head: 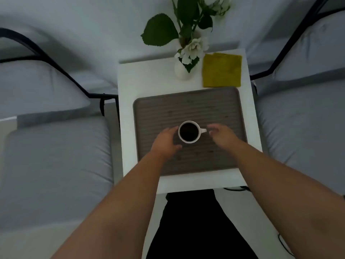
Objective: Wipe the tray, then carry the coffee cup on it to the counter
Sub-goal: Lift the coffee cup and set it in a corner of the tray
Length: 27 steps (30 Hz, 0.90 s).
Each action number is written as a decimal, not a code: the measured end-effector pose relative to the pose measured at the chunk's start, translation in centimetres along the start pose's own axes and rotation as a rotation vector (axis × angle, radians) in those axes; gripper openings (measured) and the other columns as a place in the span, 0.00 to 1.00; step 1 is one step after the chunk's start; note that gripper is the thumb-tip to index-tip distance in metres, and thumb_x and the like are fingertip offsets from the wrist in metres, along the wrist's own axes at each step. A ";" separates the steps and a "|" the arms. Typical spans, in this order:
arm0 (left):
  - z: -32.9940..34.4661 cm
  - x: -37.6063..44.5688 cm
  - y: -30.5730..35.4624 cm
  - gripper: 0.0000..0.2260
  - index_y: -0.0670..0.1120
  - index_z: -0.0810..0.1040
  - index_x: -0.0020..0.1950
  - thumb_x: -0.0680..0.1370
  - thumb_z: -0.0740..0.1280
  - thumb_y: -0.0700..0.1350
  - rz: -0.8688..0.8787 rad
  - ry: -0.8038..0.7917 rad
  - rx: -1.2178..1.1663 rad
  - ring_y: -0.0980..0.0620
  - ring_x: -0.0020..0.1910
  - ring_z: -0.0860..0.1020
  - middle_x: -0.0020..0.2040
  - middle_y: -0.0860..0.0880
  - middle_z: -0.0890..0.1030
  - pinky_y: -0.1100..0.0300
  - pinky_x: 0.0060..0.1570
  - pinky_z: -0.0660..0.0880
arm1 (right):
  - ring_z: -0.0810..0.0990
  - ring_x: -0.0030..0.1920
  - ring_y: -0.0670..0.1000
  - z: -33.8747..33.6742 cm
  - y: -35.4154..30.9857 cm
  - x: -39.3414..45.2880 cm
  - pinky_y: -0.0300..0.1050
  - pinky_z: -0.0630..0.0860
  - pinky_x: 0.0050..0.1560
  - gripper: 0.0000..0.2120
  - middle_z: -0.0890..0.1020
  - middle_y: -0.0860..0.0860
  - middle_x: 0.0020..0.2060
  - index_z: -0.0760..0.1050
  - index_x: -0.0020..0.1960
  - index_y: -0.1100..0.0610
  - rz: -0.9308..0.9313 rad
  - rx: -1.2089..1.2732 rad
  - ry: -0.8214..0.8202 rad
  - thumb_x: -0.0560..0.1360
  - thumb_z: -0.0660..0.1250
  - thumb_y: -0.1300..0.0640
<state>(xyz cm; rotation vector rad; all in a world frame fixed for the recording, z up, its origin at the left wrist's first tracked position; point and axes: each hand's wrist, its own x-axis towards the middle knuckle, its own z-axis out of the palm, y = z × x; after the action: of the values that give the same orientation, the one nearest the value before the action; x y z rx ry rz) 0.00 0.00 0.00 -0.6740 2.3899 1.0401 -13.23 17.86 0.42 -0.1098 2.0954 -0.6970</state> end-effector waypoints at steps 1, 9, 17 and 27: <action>0.4 0.3 0.1 0.35 0.49 0.67 0.74 0.69 0.76 0.46 -0.014 0.025 -0.036 0.48 0.69 0.70 0.69 0.46 0.73 0.57 0.68 0.65 | 0.75 0.63 0.55 0.4 0.4 0.4 0.48 0.69 0.67 0.16 0.77 0.55 0.64 0.74 0.66 0.56 0.004 0.047 0.012 0.79 0.60 0.60; 2.5 1.1 -0.1 0.34 0.50 0.74 0.68 0.63 0.79 0.47 -0.034 0.186 -0.159 0.52 0.59 0.76 0.60 0.49 0.78 0.66 0.56 0.67 | 0.80 0.53 0.56 2.5 1.3 1.8 0.55 0.75 0.59 0.10 0.82 0.57 0.52 0.77 0.57 0.58 -0.097 0.150 0.025 0.77 0.63 0.59; 1.3 0.5 -0.7 0.32 0.53 0.77 0.64 0.61 0.81 0.47 -0.030 0.252 -0.243 0.55 0.55 0.76 0.58 0.52 0.80 0.65 0.55 0.70 | 0.81 0.50 0.57 3.0 -0.1 2.7 0.54 0.77 0.55 0.05 0.83 0.57 0.48 0.74 0.46 0.49 -0.121 0.074 -0.007 0.77 0.64 0.59; -4.8 0.9 -4.9 0.32 0.52 0.76 0.65 0.62 0.81 0.49 -0.082 0.433 -0.243 0.55 0.55 0.78 0.58 0.51 0.80 0.60 0.56 0.75 | 0.80 0.50 0.57 6.2 -8.9 5.7 0.57 0.76 0.57 0.03 0.82 0.57 0.48 0.74 0.48 0.52 -0.246 0.094 -0.063 0.77 0.63 0.58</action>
<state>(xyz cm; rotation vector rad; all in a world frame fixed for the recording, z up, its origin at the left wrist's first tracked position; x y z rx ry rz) 1.20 -6.77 -0.26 -1.1775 2.5830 1.2670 -13.34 5.85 -1.91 -0.3369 2.0037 -0.9257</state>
